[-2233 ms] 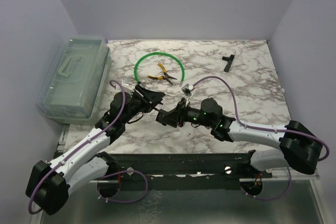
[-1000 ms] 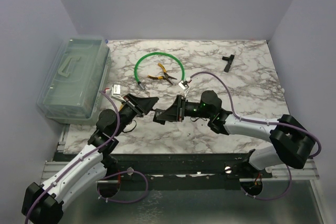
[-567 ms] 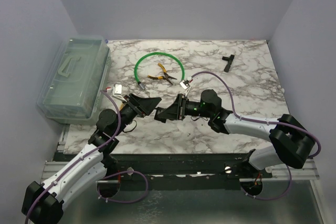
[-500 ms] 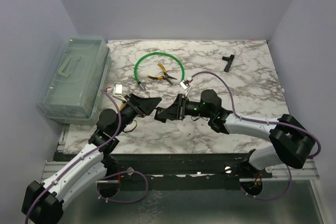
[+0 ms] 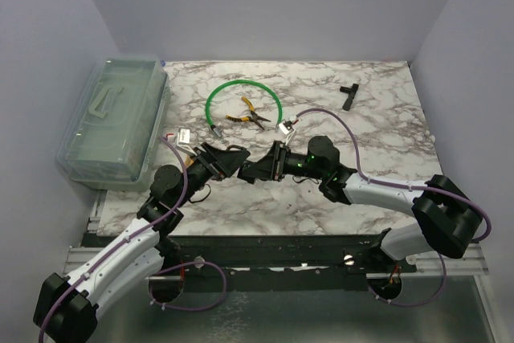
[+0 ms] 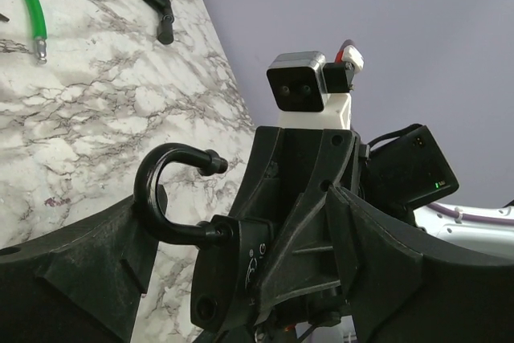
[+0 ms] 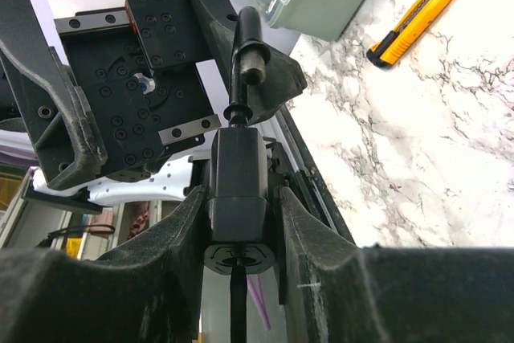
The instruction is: Unlock with the key
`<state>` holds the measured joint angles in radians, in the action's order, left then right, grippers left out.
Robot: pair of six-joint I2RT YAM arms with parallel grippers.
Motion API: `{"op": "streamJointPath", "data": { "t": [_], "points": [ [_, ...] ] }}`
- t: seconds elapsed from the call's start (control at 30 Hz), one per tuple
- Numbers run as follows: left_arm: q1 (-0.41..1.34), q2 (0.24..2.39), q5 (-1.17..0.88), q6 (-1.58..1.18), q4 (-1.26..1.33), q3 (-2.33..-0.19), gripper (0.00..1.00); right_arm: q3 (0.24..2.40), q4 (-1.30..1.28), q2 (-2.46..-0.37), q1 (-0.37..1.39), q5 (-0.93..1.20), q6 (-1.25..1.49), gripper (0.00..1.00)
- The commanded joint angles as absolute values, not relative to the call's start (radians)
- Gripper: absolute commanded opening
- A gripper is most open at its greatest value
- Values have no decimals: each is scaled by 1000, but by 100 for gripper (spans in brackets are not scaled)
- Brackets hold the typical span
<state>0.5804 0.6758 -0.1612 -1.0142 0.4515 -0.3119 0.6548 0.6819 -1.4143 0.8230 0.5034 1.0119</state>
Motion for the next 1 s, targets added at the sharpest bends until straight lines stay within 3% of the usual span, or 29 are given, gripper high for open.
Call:
{"op": "streamJointPath", "data": {
  "t": [0.0,0.2,0.43,0.97],
  "points": [
    [586,655,-158,-1019,430,-325,86,664,734,-1377,813,476,1000,0],
    [586,630,-147,-1037,417,-305,84,663,748,-1378,811,477,1002,0],
    [585,615,-168,-1036,419,-301,64,658,788,-1404,810,496,1013,0],
    [586,606,-225,-1014,443,-287,39,656,917,-1451,804,605,1065,0]
  ]
}}
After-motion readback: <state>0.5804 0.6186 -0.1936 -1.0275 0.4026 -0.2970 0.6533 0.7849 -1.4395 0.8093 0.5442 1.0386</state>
